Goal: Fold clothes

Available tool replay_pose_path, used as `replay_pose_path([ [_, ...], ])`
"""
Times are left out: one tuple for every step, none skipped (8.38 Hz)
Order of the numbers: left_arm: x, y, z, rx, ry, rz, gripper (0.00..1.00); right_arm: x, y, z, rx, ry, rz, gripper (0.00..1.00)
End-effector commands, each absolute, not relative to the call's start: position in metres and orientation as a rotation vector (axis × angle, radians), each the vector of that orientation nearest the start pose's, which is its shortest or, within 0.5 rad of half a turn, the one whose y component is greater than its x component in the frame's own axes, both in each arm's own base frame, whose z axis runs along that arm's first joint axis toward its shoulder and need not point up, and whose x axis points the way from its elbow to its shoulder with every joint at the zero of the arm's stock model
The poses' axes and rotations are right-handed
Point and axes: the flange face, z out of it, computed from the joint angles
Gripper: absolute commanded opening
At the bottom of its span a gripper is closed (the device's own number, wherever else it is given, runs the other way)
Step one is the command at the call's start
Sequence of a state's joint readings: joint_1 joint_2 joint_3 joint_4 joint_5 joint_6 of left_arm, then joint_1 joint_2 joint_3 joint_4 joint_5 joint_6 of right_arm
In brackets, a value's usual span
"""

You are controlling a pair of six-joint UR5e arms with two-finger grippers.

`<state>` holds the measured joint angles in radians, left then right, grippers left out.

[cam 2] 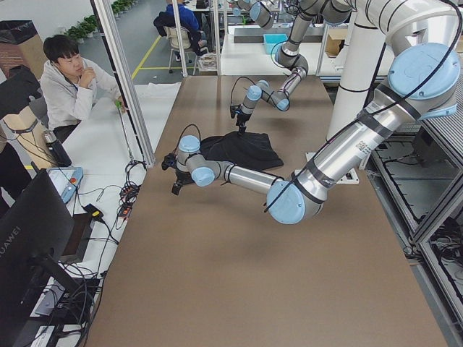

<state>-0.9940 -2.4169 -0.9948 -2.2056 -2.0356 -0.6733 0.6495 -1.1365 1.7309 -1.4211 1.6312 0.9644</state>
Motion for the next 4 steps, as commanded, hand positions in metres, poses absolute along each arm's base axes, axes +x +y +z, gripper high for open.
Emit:
replay_pose_path([
  [0.377,-0.742,0.314,0.468,0.872,0.12,1.0,-0.437,-0.497,0.307,0.339,-0.725,0.227,0.91],
  [0.377,-0.742,0.314,0.469,0.872,0.12,1.0,-0.438,-0.507,0.291,0.358,-0.734,0.23,0.92],
  [0.377,-0.742,0.314,0.468,0.873,0.118,1.0,-0.442,-0.531,0.276,0.376,-0.724,0.226,0.93],
  [0.376,-0.742,0.313,0.469,0.874,0.118,1.0,-0.473,-0.559,0.264,0.376,-0.688,0.191,0.93],
])
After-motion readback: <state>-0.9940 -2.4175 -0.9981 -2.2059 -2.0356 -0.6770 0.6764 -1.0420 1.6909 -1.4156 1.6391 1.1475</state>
